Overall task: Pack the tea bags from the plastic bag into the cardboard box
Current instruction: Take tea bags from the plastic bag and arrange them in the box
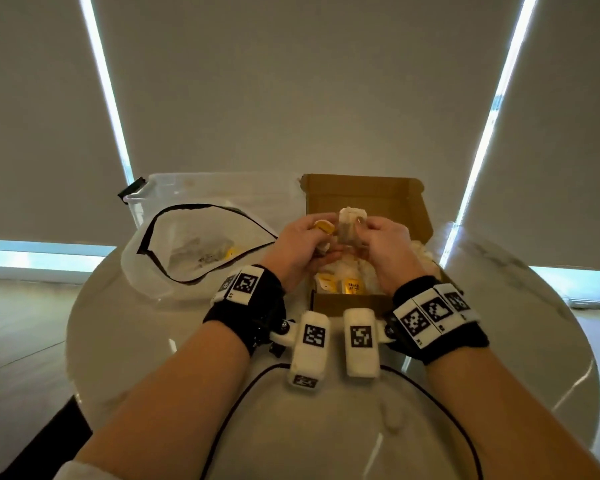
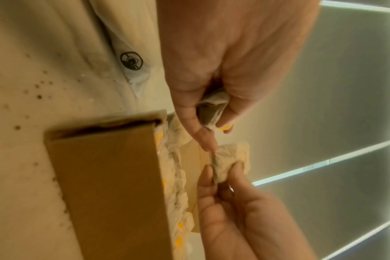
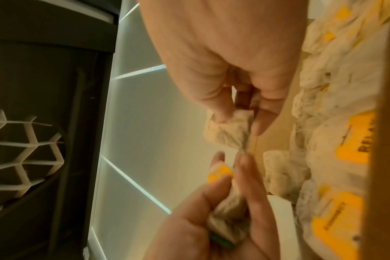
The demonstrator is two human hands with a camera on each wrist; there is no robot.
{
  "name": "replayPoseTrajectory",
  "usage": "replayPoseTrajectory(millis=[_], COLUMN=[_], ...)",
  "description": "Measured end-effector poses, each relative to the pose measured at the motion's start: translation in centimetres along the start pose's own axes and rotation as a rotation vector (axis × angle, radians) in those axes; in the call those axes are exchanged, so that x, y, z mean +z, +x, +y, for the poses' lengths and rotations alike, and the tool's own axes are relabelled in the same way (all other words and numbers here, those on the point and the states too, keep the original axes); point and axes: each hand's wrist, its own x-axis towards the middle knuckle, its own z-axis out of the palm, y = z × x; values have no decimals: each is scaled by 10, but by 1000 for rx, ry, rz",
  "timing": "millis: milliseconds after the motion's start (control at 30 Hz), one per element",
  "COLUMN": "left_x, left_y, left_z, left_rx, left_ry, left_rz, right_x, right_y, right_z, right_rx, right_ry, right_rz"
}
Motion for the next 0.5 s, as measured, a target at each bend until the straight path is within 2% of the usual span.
replayPoseTrajectory(millis=[67,167,267,400,500], left_x=[-7,-19,-21,-15,-16], left_y=[1,1,-1,-8,-6], left_z=[0,1,3,3,2], left_rx=[-5,-40,-99,-118,-83], left_ry=[-41,-144,-199,18,31], left_rz=[71,106,-8,-220,-176], right_x=[-4,-6,-2,4,5], right_y=[2,-1,-8,-13,-12], right_z=[0,-3,-4,-2,-3], right_rx=[-9,5,52,119,128], right_ry=[32,171,376,493,495], right_rz=[43,-38,-218,-405,-410])
